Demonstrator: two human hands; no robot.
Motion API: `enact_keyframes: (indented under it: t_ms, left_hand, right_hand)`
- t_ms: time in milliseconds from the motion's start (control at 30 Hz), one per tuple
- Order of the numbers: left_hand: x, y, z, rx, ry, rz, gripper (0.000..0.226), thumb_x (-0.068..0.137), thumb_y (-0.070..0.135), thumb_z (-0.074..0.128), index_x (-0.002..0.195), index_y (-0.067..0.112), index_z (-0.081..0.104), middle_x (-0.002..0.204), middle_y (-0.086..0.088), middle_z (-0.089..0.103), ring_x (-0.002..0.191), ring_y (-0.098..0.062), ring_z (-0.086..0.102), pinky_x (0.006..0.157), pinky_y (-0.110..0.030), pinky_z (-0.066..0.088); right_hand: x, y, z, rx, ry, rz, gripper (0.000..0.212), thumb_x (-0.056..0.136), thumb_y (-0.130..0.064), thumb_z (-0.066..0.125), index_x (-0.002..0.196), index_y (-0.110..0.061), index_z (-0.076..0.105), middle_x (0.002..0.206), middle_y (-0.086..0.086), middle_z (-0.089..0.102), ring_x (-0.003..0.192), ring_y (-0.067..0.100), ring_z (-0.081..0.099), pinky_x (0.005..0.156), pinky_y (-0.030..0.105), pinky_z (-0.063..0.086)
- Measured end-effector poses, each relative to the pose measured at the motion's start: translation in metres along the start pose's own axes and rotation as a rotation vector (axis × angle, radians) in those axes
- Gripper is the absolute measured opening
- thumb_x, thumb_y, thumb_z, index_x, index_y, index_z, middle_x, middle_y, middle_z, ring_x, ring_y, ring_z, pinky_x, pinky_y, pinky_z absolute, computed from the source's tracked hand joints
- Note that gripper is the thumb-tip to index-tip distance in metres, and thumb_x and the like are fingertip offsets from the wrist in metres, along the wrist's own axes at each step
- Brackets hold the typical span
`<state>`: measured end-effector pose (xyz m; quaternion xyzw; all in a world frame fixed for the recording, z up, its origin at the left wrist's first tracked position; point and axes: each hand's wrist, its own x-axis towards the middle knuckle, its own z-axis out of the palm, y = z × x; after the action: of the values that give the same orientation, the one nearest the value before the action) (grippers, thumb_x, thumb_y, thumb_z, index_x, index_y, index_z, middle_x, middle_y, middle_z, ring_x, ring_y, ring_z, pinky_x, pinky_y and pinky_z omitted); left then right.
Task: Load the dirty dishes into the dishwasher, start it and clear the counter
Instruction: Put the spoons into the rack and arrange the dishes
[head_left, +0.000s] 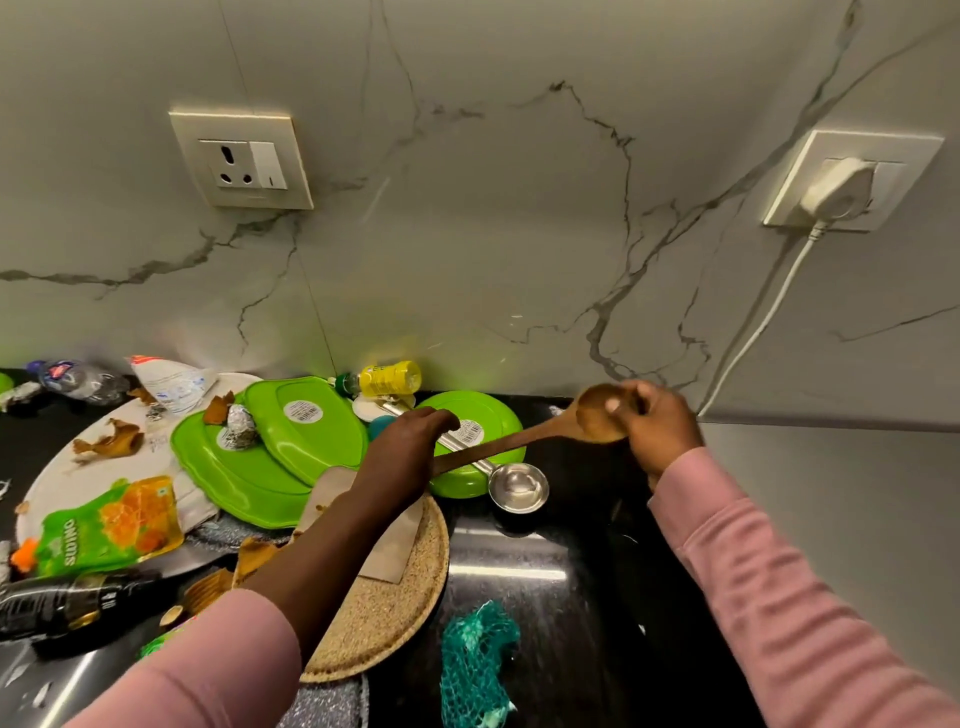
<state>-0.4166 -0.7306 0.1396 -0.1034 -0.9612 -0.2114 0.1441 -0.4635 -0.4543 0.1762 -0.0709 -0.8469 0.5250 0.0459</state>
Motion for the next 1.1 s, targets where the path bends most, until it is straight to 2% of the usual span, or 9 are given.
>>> enact_keyframes:
  t_ms: [100, 200, 333, 467, 600, 700, 867, 967, 1100]
  left_hand:
    - [0.012, -0.011, 0.004, -0.072, 0.047, -0.034, 0.031, 0.083, -0.008, 0.061, 0.106, 0.011, 0.071, 0.102, -0.008, 0.071, 0.093, -0.028, 0.067, 0.074, -0.028, 0.046]
    - [0.022, -0.015, 0.015, -0.058, -0.089, 0.045, 0.034, 0.08, -0.004, 0.069, 0.11, 0.011, 0.07, 0.107, -0.01, 0.07, 0.096, -0.031, 0.066, 0.077, -0.035, 0.051]
    - [0.029, 0.007, 0.035, 0.093, -0.419, 0.38, 0.05, 0.064, 0.004, 0.081, 0.112, 0.009, 0.068, 0.11, -0.01, 0.07, 0.096, -0.032, 0.065, 0.08, -0.038, 0.053]
    - [0.033, 0.017, 0.052, 0.323, -0.463, 0.525, 0.064, 0.05, 0.023, 0.088, 0.109, 0.015, 0.063, 0.101, -0.005, 0.066, 0.086, -0.027, 0.061, 0.068, -0.036, 0.053]
    - [0.024, 0.023, 0.054, 0.365, -0.297, 0.672, 0.017, 0.078, 0.022, 0.05, 0.095, 0.019, 0.054, 0.082, -0.001, 0.061, 0.074, -0.023, 0.062, 0.057, -0.031, 0.049]
    - [0.018, 0.024, 0.041, 0.286, -0.147, 0.728, 0.019, 0.08, 0.02, 0.042, 0.092, 0.019, 0.057, 0.083, -0.001, 0.062, 0.074, -0.021, 0.058, 0.055, -0.029, 0.046]
    - [0.019, 0.047, -0.006, -0.064, 0.167, 0.424, 0.014, 0.086, 0.016, 0.049, 0.099, 0.021, 0.053, 0.089, -0.007, 0.063, 0.08, -0.026, 0.056, 0.06, -0.035, 0.044]
    - [0.01, 0.068, -0.048, -0.206, 0.271, 0.342, 0.006, 0.093, 0.022, 0.047, 0.092, 0.017, 0.051, 0.084, -0.009, 0.06, 0.073, -0.028, 0.057, 0.058, -0.04, 0.046]
    - [-0.013, 0.095, -0.097, -0.201, 0.398, 0.366, 0.003, 0.089, 0.011, 0.058, 0.091, 0.01, 0.061, 0.083, -0.009, 0.063, 0.069, -0.028, 0.06, 0.06, -0.036, 0.043]
  right_hand:
    - [-0.001, -0.048, -0.047, 0.052, 0.126, -0.251, 0.016, 0.09, -0.012, 0.061, 0.102, -0.02, 0.068, 0.096, 0.001, 0.069, 0.088, 0.017, 0.065, 0.078, 0.026, 0.052]
    - [-0.008, -0.08, -0.087, 0.103, 0.198, -0.393, 0.019, 0.092, -0.013, 0.06, 0.103, -0.027, 0.066, 0.095, -0.001, 0.07, 0.09, 0.018, 0.067, 0.078, 0.03, 0.054]
    - [-0.022, -0.092, -0.114, 0.119, 0.213, -0.424, 0.018, 0.095, -0.016, 0.057, 0.108, -0.026, 0.063, 0.096, -0.005, 0.068, 0.089, 0.008, 0.065, 0.075, 0.022, 0.055]
    - [-0.032, -0.081, -0.119, 0.1, 0.248, -0.386, 0.016, 0.094, -0.015, 0.057, 0.106, -0.022, 0.063, 0.097, 0.002, 0.068, 0.087, 0.011, 0.064, 0.073, 0.02, 0.056]
    - [-0.045, -0.068, -0.126, 0.075, 0.314, -0.366, 0.012, 0.093, -0.015, 0.059, 0.102, -0.023, 0.063, 0.091, -0.008, 0.066, 0.089, 0.014, 0.063, 0.079, 0.029, 0.055]
    - [-0.055, -0.066, -0.134, 0.042, 0.376, -0.403, 0.013, 0.094, -0.018, 0.058, 0.102, -0.027, 0.062, 0.091, -0.014, 0.064, 0.092, 0.014, 0.062, 0.078, 0.023, 0.051]
    - [-0.077, -0.075, -0.148, 0.046, 0.461, -0.457, 0.014, 0.094, -0.022, 0.059, 0.106, -0.028, 0.062, 0.097, -0.002, 0.066, 0.095, 0.019, 0.064, 0.083, 0.035, 0.055]
    - [-0.106, -0.088, -0.155, 0.021, 0.49, -0.5, 0.015, 0.094, -0.022, 0.059, 0.108, -0.022, 0.063, 0.099, -0.004, 0.065, 0.096, 0.015, 0.062, 0.081, 0.023, 0.053]
    - [-0.154, -0.107, -0.169, -0.047, 0.555, -0.577, 0.019, 0.092, -0.023, 0.061, 0.11, -0.015, 0.064, 0.101, -0.007, 0.063, 0.095, 0.009, 0.059, 0.074, -0.001, 0.041]
